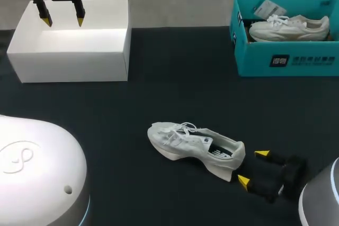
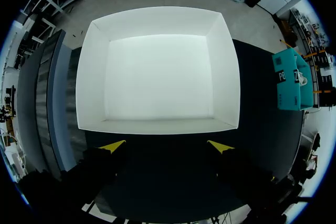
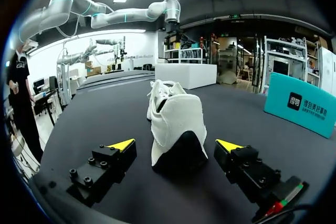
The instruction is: Take the shoe out of the shoebox, open the shoe tongue, remove and reinsert the insole, then place the shoe into the shoebox
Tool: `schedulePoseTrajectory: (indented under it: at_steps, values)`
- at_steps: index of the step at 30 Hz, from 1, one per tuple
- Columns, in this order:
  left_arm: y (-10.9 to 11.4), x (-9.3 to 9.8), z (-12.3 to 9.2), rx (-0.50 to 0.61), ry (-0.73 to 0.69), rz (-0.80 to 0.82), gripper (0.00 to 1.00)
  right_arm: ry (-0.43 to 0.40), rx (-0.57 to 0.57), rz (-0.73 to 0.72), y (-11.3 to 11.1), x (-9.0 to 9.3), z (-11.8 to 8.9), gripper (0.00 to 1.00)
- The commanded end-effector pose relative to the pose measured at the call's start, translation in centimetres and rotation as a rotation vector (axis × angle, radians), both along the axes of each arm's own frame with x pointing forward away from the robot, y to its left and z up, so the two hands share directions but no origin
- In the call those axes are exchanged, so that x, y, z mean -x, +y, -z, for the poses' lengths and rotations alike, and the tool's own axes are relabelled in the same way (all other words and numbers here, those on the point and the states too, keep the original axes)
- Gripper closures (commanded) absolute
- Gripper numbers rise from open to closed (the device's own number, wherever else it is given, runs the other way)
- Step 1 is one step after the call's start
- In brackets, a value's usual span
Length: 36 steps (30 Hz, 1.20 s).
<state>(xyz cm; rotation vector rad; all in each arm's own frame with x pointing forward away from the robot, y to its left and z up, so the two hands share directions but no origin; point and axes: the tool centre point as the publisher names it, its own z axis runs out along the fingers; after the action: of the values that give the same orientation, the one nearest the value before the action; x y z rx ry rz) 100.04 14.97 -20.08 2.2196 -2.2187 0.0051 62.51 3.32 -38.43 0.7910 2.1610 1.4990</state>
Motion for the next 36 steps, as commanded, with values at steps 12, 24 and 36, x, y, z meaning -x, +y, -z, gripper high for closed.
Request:
schedulePoseTrajectory:
  at_steps: [12, 24, 36]
  values:
    - [0.0, 0.0, 0.0, -0.002, 0.0, 0.0, 0.0, -0.018, 0.047, 0.079, 3.2, -4.3, 2.3, 0.0]
    - [0.0, 0.0, 0.0, -0.002, 0.0, 0.0, 0.0, 0.026, 0.064, -0.009, 5.2, -5.5, 3.2, 0.0]
    - [0.0, 0.0, 0.0, -0.002, 0.0, 0.0, 0.0, 0.033, 0.029, -0.181, 4.5, -6.1, 3.1, 1.0]
